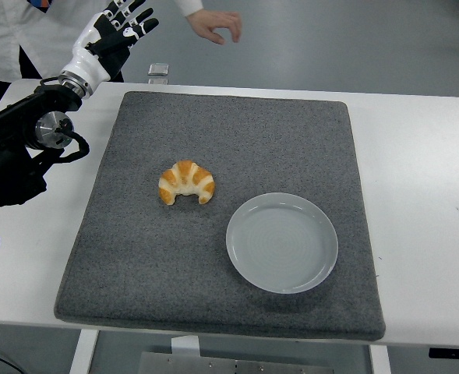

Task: Place the bread on the plate

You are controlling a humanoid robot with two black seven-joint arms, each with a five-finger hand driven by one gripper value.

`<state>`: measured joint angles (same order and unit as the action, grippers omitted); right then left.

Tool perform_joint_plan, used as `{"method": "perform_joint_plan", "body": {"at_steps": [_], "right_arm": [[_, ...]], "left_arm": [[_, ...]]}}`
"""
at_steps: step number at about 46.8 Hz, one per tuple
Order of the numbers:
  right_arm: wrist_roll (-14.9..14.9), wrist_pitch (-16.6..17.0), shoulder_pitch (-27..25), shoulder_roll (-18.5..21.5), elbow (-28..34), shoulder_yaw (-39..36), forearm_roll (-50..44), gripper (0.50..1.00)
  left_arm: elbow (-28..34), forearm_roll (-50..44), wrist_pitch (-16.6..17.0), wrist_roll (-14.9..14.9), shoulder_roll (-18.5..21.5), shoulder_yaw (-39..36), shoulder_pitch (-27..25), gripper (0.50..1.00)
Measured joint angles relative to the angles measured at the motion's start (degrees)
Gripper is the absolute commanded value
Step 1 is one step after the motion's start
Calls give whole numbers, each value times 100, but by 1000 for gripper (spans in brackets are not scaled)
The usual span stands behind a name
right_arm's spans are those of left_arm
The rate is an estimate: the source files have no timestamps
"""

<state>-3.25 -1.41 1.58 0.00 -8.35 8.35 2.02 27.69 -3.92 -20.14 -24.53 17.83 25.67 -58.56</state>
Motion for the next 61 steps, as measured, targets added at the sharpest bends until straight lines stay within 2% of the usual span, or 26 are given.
{"method": "perform_joint_plan", "body": {"at_steps": [61], "right_arm": [[0, 0, 0, 0, 0, 0, 0, 930]], "left_arm": [[-3, -81, 72, 0, -8, 19, -22, 992]]}}
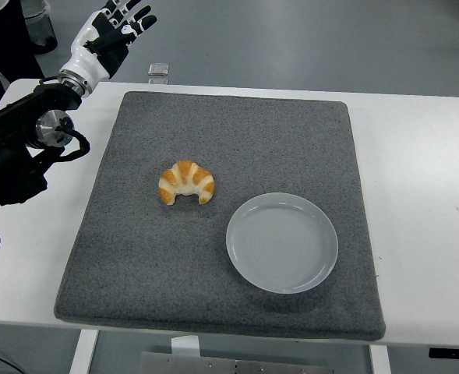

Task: Place the bread on the plate

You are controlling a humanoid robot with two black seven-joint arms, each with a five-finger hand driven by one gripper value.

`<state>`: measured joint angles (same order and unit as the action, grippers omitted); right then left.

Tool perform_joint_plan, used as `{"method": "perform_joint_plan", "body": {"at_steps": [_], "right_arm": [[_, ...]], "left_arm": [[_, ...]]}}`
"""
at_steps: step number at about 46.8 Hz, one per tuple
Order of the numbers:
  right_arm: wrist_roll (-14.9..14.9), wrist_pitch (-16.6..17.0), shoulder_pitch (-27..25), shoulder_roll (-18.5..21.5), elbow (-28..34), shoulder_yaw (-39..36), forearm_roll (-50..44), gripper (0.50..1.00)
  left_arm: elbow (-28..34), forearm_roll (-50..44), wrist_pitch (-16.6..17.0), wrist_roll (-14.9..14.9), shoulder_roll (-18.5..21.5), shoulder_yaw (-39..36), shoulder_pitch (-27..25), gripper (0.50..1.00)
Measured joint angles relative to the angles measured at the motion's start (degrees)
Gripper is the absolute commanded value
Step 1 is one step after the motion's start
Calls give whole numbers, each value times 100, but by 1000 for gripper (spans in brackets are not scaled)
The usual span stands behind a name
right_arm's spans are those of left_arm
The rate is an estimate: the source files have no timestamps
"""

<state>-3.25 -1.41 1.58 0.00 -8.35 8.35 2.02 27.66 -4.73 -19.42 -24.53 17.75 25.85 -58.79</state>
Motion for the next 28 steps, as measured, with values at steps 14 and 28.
{"method": "perform_joint_plan", "body": {"at_steps": [14, 28], "right_arm": [[0, 0, 2, 0, 0, 0, 0, 930], [-1, 0, -1, 0, 0, 0, 0, 930]], "left_arm": [[748, 15, 284, 5, 124, -35, 31, 990], [2554, 87, 1414, 168, 929, -256, 21, 990]]}}
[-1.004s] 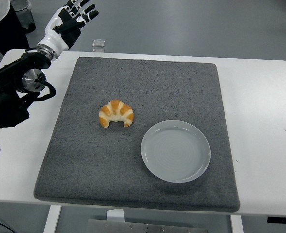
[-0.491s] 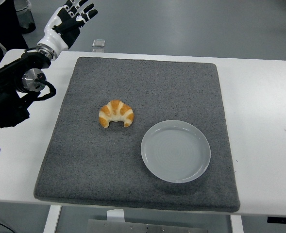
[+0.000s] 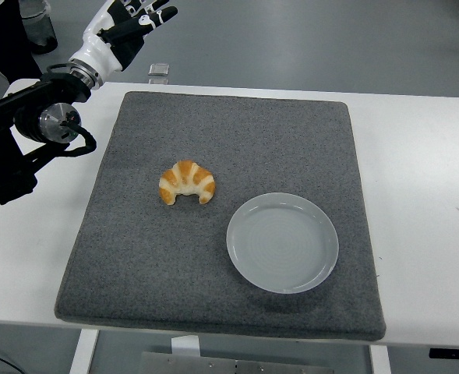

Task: Place the bread on the plate

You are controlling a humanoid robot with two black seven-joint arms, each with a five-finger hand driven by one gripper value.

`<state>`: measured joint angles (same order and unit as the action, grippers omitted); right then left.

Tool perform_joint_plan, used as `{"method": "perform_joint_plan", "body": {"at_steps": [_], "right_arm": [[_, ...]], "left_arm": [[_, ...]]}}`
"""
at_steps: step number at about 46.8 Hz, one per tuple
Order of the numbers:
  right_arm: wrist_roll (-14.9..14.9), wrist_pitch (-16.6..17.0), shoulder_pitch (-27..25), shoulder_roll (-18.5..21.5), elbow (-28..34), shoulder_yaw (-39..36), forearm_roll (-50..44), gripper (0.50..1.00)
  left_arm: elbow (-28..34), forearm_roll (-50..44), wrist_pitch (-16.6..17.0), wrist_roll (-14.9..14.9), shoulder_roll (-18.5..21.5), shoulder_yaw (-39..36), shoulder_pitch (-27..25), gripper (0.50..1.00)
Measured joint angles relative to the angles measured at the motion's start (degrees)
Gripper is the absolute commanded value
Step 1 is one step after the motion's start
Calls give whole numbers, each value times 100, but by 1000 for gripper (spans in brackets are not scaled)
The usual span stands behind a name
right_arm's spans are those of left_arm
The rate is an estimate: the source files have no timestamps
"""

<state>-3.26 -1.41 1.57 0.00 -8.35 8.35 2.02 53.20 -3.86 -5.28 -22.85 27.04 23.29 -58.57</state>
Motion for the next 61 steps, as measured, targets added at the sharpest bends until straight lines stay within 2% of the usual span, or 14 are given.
{"method": "perform_joint_plan", "body": {"at_steps": [11, 15, 22, 28, 34, 44, 48, 53, 61], "right_arm": [[1, 0, 2, 0, 0, 0, 0, 932], [1, 0, 1, 0, 0, 0, 0, 930], [1, 0, 1, 0, 0, 0, 0, 930], [1, 0, 2, 0, 0, 0, 0, 930], [2, 0, 1, 0, 0, -1, 0, 932], [2, 0, 1, 0, 0, 0, 0, 930], [1, 0, 1, 0, 0, 0, 0, 932], [1, 0, 2, 0, 0, 0, 0, 930], [1, 0, 0, 0, 0, 0, 0, 932]], "left_arm": [[647, 6, 254, 327, 409, -164, -39, 990], [992, 8, 327, 440, 684, -303, -138, 990], [1580, 17, 361, 462, 1210, -925, -541, 990], [2000, 140, 361, 481, 1672, -1868, -1269, 990], [2364, 339, 323, 574, 2011, -3222, -2398, 990], [2911, 620, 244, 969, 2127, -5249, -4263, 990], [3107, 759, 108, 1133, 2093, -5812, -4812, 990], [3279, 1174, -53, 1285, 2070, -6152, -5194, 988], [3363, 2168, -66, 1490, 2060, -6336, -5259, 988]]}}
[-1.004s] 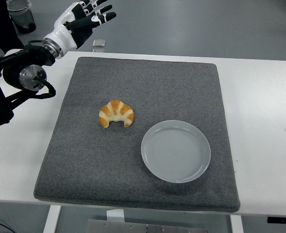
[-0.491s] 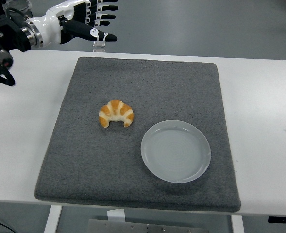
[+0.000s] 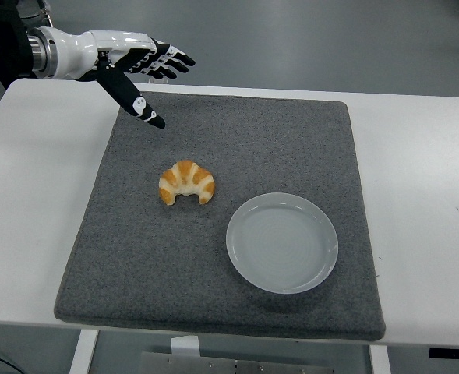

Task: Place the bread on the plate

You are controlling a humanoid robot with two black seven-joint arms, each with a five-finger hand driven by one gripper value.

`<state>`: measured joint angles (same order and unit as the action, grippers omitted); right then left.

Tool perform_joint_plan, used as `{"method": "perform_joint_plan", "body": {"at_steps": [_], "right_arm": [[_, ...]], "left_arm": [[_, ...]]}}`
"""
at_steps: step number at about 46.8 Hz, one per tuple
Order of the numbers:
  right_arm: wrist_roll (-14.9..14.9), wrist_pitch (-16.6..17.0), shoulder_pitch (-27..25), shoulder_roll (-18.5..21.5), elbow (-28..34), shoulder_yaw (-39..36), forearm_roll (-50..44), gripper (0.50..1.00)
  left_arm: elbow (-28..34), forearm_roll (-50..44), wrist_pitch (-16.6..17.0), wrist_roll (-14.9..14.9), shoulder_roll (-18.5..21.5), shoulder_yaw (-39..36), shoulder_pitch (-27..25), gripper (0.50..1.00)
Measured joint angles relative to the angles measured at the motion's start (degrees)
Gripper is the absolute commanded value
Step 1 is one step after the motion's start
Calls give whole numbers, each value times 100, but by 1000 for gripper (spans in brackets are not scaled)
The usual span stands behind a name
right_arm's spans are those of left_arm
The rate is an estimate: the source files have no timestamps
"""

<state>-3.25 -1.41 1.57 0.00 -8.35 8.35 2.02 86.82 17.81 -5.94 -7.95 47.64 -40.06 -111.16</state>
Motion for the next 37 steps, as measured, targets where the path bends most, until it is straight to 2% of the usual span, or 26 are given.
{"method": "perform_joint_plan", "body": {"at_steps": [7, 14, 18, 21, 27, 32, 37], "right_arm": [[1, 0, 2, 0, 0, 0, 0, 930], [0, 0, 2, 0, 0, 0, 0, 930], [0, 0, 1, 0, 0, 0, 0, 930], [0, 0, 1, 0, 0, 0, 0, 930], [0, 0, 1, 0, 0, 0, 0, 930], [0, 0, 1, 0, 0, 0, 0, 930], [-1, 0, 1, 0, 0, 0, 0, 932]], "left_arm": [[22, 878, 22, 5, 8, -77, 123, 986], [20, 1234, 113, -70, 39, 85, 593, 986], [12, 1374, 277, -214, 38, 396, 1025, 986], [-7, 1749, 524, -318, 35, 715, 1459, 986], [-69, 2551, 929, -340, 28, 1278, 2305, 984], [-296, 2882, 1014, -352, 11, 1682, 2941, 984], [-674, 3139, 1023, -492, -41, 2140, 3489, 984]]}}
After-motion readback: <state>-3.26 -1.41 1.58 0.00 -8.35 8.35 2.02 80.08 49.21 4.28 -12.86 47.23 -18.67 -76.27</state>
